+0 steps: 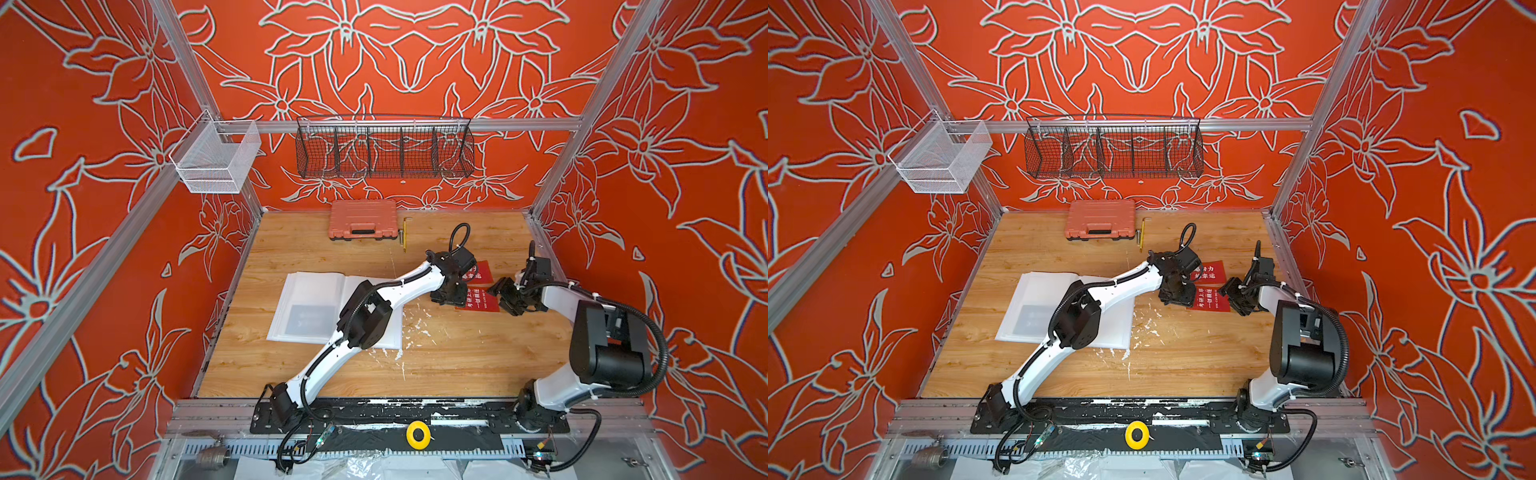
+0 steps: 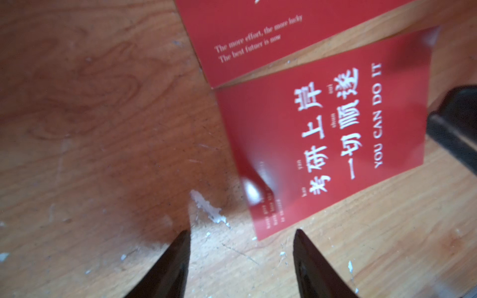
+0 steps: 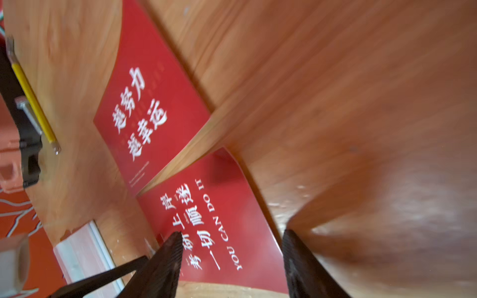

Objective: Place the photos into the photo albums
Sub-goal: Pick up the photo at the center of the board.

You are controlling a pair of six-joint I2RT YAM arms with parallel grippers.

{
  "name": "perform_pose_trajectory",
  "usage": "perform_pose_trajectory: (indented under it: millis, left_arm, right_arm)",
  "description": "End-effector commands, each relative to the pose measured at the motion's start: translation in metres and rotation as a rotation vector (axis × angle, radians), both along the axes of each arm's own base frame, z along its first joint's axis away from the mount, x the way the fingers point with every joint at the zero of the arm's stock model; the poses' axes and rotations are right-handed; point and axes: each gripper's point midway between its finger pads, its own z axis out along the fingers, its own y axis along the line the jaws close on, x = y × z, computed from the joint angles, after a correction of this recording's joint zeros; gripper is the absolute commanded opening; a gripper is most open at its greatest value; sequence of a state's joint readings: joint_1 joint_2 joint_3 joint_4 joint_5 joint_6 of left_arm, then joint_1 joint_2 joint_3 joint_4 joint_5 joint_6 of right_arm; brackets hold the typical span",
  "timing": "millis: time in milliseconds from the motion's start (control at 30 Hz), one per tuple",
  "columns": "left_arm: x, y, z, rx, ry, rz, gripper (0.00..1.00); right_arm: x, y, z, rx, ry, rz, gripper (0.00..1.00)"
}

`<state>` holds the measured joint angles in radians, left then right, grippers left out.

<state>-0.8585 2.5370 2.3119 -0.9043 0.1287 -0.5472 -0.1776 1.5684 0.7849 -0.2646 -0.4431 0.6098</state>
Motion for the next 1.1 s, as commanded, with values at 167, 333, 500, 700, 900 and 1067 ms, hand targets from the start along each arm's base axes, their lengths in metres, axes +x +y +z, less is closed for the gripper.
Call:
perform_pose_trajectory:
  millis: [167, 333, 500, 700, 900, 1067]
  left_arm:
    - [0.003, 0.015, -0.004, 0.052, 0.004, 0.031, 0.61]
    - [0.006, 0.02, -0.005, 0.057, 0.005, 0.037, 0.59]
    - [0.011, 0.029, 0.002, 0.082, -0.021, 0.051, 0.58]
    - [0.019, 0.021, 0.017, 0.046, -0.074, -0.002, 0.59]
    - [0.014, 0.007, 0.015, 0.001, -0.034, -0.052, 0.59]
    - [0.011, 0.003, 0.006, -0.011, -0.014, -0.076, 0.58]
  right_arm:
    - [-0.022, 0.024, 0.008, 0.061, -0.02, 0.064, 0.64]
    - [-0.022, 0.033, 0.014, 0.112, -0.045, 0.091, 0.63]
    - [-0.023, 0.028, 0.019, 0.083, -0.041, 0.075, 0.62]
    - [-0.032, 0.012, 0.02, -0.018, -0.022, 0.042, 0.64]
    - [-0.036, 0.006, 0.001, -0.037, 0.035, 0.019, 0.63]
    - [-0.031, 0.011, -0.009, 0.0, 0.037, 0.033, 0.63]
